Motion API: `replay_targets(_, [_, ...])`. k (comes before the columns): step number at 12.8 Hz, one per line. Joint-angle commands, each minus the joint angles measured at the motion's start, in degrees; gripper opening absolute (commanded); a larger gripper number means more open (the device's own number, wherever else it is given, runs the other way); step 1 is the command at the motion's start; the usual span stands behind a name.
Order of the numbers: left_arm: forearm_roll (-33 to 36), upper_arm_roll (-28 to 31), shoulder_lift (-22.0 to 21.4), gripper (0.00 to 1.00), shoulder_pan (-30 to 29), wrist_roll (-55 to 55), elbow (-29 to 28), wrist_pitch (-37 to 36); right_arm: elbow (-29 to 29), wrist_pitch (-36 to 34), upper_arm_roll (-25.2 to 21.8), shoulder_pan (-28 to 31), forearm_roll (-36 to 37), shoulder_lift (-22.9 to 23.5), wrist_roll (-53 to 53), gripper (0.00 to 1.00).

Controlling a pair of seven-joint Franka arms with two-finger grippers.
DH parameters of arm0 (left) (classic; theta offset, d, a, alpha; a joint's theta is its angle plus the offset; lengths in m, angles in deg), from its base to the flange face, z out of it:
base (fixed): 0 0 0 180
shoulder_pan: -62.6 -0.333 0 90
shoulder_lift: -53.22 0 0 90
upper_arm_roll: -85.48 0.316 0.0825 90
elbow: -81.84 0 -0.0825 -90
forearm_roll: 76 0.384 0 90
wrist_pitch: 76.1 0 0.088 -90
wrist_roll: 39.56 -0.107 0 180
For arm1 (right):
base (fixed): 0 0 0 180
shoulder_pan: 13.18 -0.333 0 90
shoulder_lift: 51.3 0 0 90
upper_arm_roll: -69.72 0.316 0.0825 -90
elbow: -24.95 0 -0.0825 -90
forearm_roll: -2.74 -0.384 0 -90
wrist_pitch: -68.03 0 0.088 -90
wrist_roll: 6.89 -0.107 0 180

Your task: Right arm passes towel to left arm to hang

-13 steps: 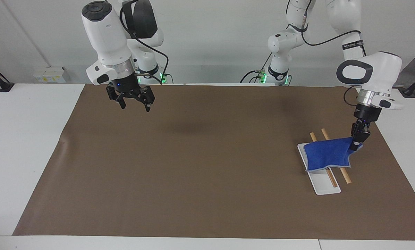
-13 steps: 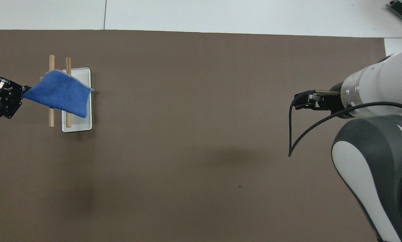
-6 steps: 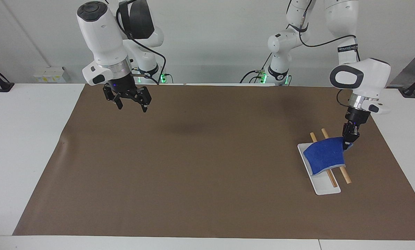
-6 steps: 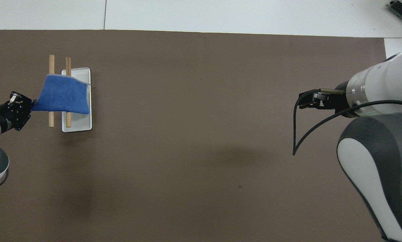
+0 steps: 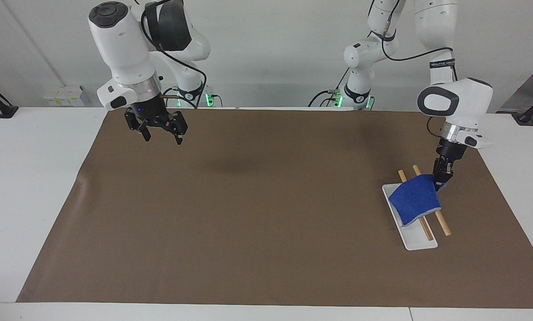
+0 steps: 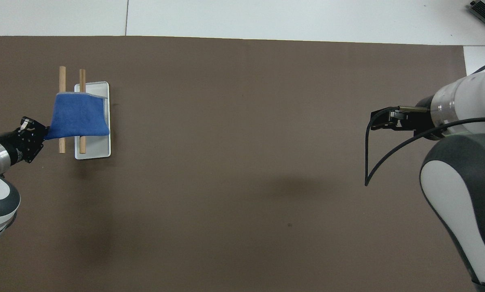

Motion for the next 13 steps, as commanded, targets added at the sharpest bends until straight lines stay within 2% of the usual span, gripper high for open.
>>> replay_targets(1, [-0.76,0.17,-0.85,0.33,0.58,-0.25,-1.39,1.55,-0.24,-0.86,0.23,1.24,0.80,-0.71,1.55,1.00])
replay_targets(4, [-0.76,0.17,-0.76,0.77,0.32,-0.69,-1.31,1.55,-0.15,-1.04,0.23,3.34,0.80,-0.97,5.66,1.00])
replay_targets(6, [-0.76,0.17,-0.58,0.78,-0.29,-1.04,-0.78,0.85,-0.24,-1.99,-0.47,3.53,0.80,-1.93,6.99,1.00])
replay_targets(8, [-0.50,0.25,-0.23,0.76,-0.65,-1.83,1.40,-1.86,-0.85,-2.79,-5.11,-0.23,0.80,-2.03,7.34,1.00])
replay_targets(10, [0.46,0.25,0.38,0.75,-4.32,-4.10,5.27,-9.31,-0.94,-3.84,-12.83,-6.81,0.80,-2.38,8.22,1.00])
replay_targets(11, [1.43,0.25,0.56,0.74,-5.47,-5.51,7.03,-13.01,-0.94,-4.54,-14.34,-7.89,0.80,-2.47,8.75,1.00])
replay_targets(13, [4.67,0.25,1.17,0.74,-8.02,-5.79,10.63,-19.43,-0.94,-5.07,-14.45,-7.37,0.80,-2.47,9.37,1.00])
